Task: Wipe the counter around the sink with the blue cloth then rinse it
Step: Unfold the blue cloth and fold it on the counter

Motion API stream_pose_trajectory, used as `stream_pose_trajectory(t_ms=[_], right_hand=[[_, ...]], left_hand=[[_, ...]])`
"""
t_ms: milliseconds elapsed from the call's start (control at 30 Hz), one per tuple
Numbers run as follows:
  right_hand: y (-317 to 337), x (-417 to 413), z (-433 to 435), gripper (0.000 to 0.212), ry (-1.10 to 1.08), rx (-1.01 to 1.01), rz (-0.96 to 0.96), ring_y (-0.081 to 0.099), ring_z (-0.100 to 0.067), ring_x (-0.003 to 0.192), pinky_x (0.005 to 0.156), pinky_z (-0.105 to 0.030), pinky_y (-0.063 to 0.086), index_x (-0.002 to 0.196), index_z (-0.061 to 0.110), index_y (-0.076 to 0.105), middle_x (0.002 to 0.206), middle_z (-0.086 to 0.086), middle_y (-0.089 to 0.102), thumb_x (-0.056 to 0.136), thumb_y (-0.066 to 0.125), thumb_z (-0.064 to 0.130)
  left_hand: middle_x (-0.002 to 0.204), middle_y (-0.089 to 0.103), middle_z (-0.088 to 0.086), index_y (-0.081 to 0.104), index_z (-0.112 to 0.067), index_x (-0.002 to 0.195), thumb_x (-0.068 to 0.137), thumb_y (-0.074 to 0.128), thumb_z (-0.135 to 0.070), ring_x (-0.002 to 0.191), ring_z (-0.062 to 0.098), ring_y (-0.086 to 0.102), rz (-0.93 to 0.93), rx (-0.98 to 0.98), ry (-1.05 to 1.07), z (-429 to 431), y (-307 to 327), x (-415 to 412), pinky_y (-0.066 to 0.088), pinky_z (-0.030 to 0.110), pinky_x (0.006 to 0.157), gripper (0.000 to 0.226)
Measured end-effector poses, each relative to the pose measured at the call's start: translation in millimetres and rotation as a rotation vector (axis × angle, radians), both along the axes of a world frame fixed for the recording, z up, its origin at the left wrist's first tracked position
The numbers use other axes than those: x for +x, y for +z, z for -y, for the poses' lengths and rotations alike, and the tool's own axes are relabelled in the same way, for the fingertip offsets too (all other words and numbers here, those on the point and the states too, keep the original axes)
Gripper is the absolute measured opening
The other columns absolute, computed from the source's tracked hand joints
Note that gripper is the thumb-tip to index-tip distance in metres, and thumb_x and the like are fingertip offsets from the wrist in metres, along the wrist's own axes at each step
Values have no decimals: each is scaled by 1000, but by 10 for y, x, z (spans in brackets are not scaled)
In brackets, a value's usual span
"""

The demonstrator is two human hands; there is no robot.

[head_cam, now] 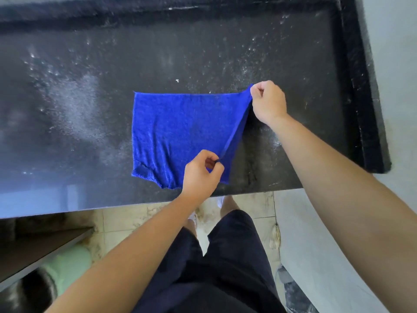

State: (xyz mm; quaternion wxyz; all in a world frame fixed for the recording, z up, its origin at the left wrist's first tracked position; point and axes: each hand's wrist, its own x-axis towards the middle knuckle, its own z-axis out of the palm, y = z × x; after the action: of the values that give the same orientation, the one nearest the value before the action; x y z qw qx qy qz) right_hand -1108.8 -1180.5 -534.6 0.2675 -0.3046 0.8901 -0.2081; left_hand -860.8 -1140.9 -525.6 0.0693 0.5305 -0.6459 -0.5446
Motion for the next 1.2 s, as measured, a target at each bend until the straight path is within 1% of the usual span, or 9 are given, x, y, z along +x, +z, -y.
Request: stream_pose_trajectory(t_ms=[67, 167, 367, 533, 667, 767, 933, 1067, 1200], right_hand=[[86, 227, 173, 21, 44, -57, 30, 48, -22, 83, 67, -26, 31, 84, 18, 55, 82, 5, 53, 99, 41, 14], [176, 695, 508, 18, 144, -153, 76, 53, -20, 87, 70, -23, 35, 101, 7, 60, 94, 3, 59, 101, 42, 11], [189, 1735, 1121, 23, 289, -282, 272, 64, -24, 102, 100, -34, 48, 113, 7, 63, 105, -3, 67, 100, 44, 6], [86, 2041, 1032, 38, 342, -95, 389, 55, -15, 123, 90, -18, 37, 141, 17, 52, 136, -4, 58, 103, 52, 20], [116, 1962, 383, 33, 125, -104, 254, 60, -11, 100, 87, -24, 47, 132, 17, 60, 116, 4, 66, 101, 55, 23], [86, 1973, -228, 35, 17, 81, 130, 62, -14, 95, 76, -29, 44, 124, 22, 61, 100, 8, 68, 98, 56, 43], [14, 2256, -831, 36, 160, 353, 121, 58, -16, 72, 58, -31, 46, 72, 27, 51, 65, 9, 57, 93, 59, 55], [40, 2380, -918, 17, 3, 225, 281, 61, -10, 82, 67, -25, 46, 91, 24, 59, 84, 11, 65, 93, 67, 38], [217, 2356, -965, 14, -149, 153, 462, 72, -7, 73, 70, -24, 54, 93, 23, 61, 84, 6, 73, 88, 72, 31]], left_hand=[[82, 63, -13, 62, -22, 90, 91, 62, -16, 74, 1, 58, 6, 55, 138, 149, 78, 261, 43, 13, 68, 7], [79, 64, -9, 63, -22, 89, 91, 63, -15, 71, 7, 57, 33, 91, 291, 330, 115, 692, 46, 21, 72, 7], [77, 70, -2, 65, -17, 91, 90, 63, -12, 69, 14, 64, 72, 172, 587, 468, 68, 1408, 46, 26, 58, 6], [91, 69, -3, 65, -19, 102, 93, 60, -18, 90, 21, 67, 221, 144, 637, 527, -91, 1749, 55, 37, 83, 11], [87, 71, -9, 69, -18, 99, 92, 62, -44, 90, 17, 67, 305, 132, 545, 583, -78, 1721, 55, 39, 88, 28], [78, 73, 3, 72, -11, 89, 87, 67, -49, 80, 24, 68, 361, 124, 450, 658, -20, 1612, 59, 40, 79, 38], [84, 70, -4, 70, -18, 92, 85, 71, -39, 82, 19, 67, 356, 146, 342, 717, 8, 1554, 59, 39, 78, 22], [78, 66, 1, 61, -10, 85, 84, 73, -27, 71, 20, 61, 216, 202, 394, 709, 73, 1659, 56, 38, 71, 21], [89, 70, 8, 56, -10, 93, 87, 76, -17, 71, 20, 67, 73, 310, 493, 689, 156, 1829, 56, 30, 62, 22]])
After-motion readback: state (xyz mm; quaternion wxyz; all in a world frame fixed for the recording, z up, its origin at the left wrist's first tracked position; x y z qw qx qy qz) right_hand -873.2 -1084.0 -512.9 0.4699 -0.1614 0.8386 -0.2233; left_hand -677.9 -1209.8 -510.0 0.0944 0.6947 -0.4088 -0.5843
